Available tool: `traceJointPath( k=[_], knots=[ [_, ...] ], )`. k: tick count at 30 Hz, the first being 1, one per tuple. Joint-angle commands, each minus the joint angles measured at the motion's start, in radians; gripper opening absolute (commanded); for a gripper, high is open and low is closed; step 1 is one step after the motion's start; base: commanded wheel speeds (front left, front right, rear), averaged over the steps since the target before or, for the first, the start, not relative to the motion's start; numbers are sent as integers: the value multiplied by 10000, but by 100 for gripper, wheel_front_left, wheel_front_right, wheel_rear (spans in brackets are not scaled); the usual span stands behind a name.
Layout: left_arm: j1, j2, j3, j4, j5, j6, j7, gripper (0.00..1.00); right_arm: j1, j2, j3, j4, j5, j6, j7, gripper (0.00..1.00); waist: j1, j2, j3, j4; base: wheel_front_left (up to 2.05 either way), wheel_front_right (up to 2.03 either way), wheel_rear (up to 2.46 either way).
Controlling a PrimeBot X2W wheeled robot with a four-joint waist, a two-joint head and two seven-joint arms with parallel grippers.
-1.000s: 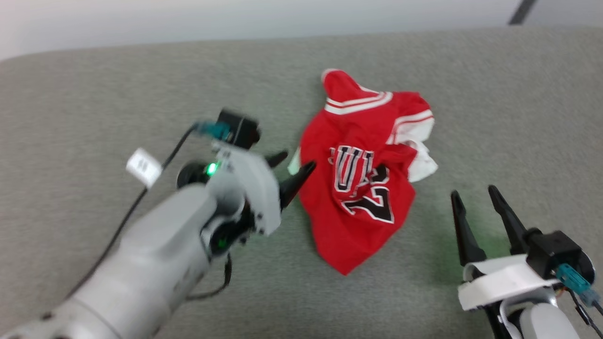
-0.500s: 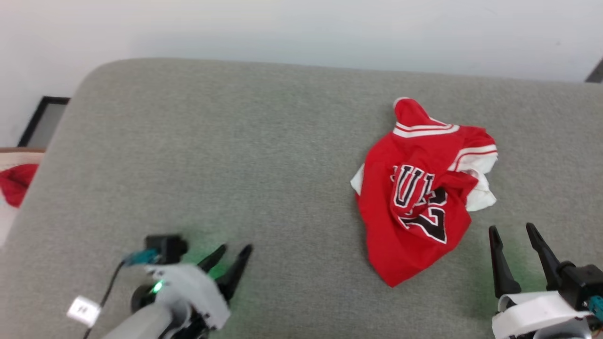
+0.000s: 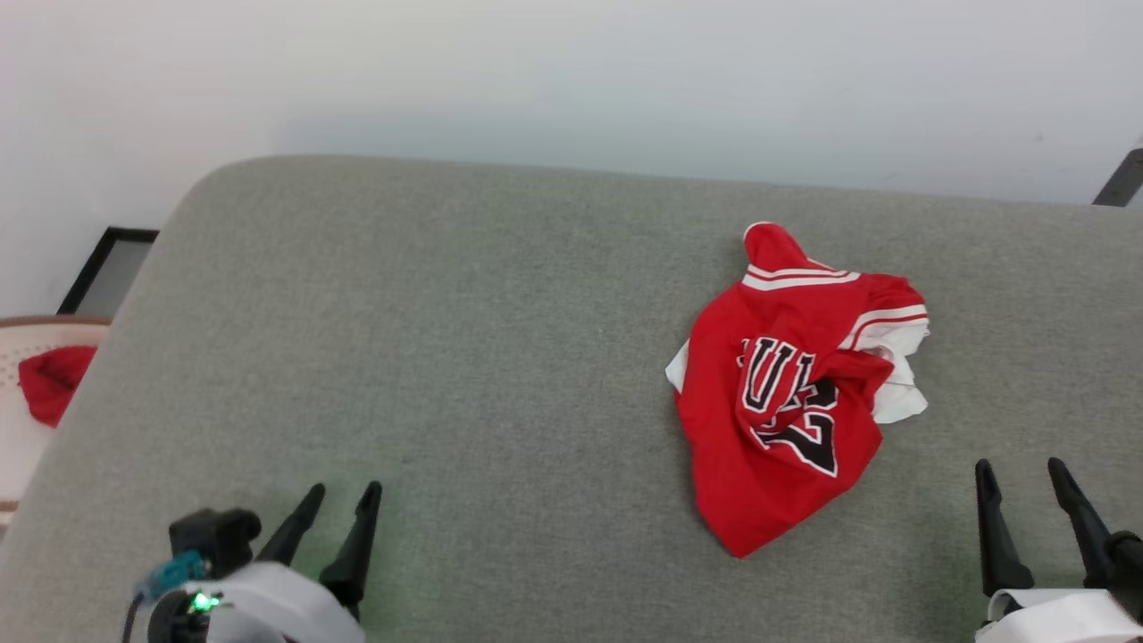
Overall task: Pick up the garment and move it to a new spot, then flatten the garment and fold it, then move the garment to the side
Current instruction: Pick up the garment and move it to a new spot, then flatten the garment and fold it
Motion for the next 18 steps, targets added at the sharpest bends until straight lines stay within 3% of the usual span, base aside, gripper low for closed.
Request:
traceJointPath(
  k=[1, 5, 11, 18],
  knots=[
    [231, -23, 239, -169, 461, 77, 1, 100, 123, -33, -54, -34, 65, -3, -53, 100, 0, 0, -125, -120, 0, 0, 0],
    [1132, -393, 1656, -1121, 2177, 105, 0, 100, 65, -58, -185, -159, 162, -3, -52, 100, 0, 0, -298, -262, 0, 0, 0],
    [1997, -1117, 3317, -2535, 4398, -249, -1, 100, 22, 56, -233, -480, 422, -3, -52, 100, 0, 0, -469, -369, 0, 0, 0],
    [2568, -1839, 4219, -2871, 5591, -655, -2, 100, 255, 133, -141, -551, 480, -3, 9, 100, 0, 0, -540, -418, 0, 0, 0]
  ],
)
